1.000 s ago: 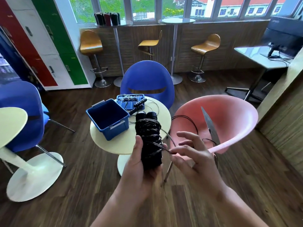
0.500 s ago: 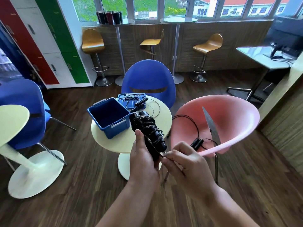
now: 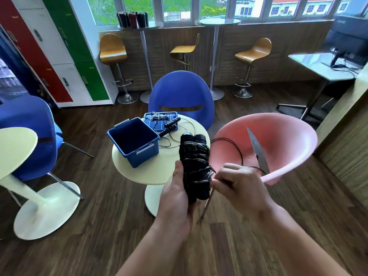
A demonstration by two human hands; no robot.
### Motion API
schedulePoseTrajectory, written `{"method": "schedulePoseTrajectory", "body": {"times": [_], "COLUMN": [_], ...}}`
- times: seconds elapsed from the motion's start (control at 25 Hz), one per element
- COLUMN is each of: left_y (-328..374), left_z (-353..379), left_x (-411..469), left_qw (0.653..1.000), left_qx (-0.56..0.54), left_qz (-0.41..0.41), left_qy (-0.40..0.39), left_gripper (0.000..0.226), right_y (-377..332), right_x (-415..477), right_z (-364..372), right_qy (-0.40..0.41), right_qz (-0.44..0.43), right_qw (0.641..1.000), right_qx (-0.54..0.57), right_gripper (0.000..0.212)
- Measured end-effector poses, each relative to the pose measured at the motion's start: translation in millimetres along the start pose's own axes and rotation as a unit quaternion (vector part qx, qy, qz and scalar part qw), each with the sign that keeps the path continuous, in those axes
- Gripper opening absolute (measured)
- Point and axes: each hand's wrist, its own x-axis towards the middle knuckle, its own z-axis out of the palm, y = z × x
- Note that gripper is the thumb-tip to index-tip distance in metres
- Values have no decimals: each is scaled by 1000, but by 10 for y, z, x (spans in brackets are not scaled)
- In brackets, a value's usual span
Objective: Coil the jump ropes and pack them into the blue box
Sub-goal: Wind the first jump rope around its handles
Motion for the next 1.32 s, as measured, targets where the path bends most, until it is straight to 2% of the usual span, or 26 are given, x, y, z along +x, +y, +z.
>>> {"method": "schedulePoseTrajectory", "body": {"times": [0.12,0.28,0.36,0.52,0.64,0.68,0.72,0.8,0.84,0.92,1.0,1.16,1.32], "left_y": [-8,-49,-68,-166,-224,-234,-239,-254,-272,-295,-286,-284,-371], "left_z": [16,-61,-91,-130,-191,-196,-186,-162,-159,-190,-248,-303,-292], "left_x": [-12,-11,-11,60,106,106,101,74,76,94,106,99,69], "left_qw": [998,996,997,999,999,999,999,999,998,993,983,974,965], "left_qx": [-32,-34,-37,-3,27,24,13,-2,8,68,128,178,221], "left_qz": [-27,-37,-30,6,31,30,25,16,20,51,86,124,145], "left_qy": [-35,-67,-65,-37,-24,-25,-31,-49,-61,-87,-96,-59,-10], "left_gripper": [49,50,52,61,68,67,65,63,62,52,38,35,24], "right_y": [20,-16,-38,-77,-62,-58,-86,-181,-219,-276,-295,-202,-182], "right_x": [28,-91,-175,-280,-298,-288,-258,-189,-176,-154,-152,-133,-133], "right_z": [-59,0,43,47,80,114,148,184,186,157,108,108,166], "right_qy": [40,82,66,14,21,28,36,15,0,-29,-25,-52,-74], "right_qz": [-4,3,28,140,228,272,326,409,412,384,349,307,306], "right_qw": [999,995,995,985,962,938,893,778,755,769,807,864,867], "right_qx": [-12,49,76,102,149,212,309,477,510,510,475,396,387], "right_gripper": [31,41,37,34,29,30,30,30,30,30,30,20,33]}}
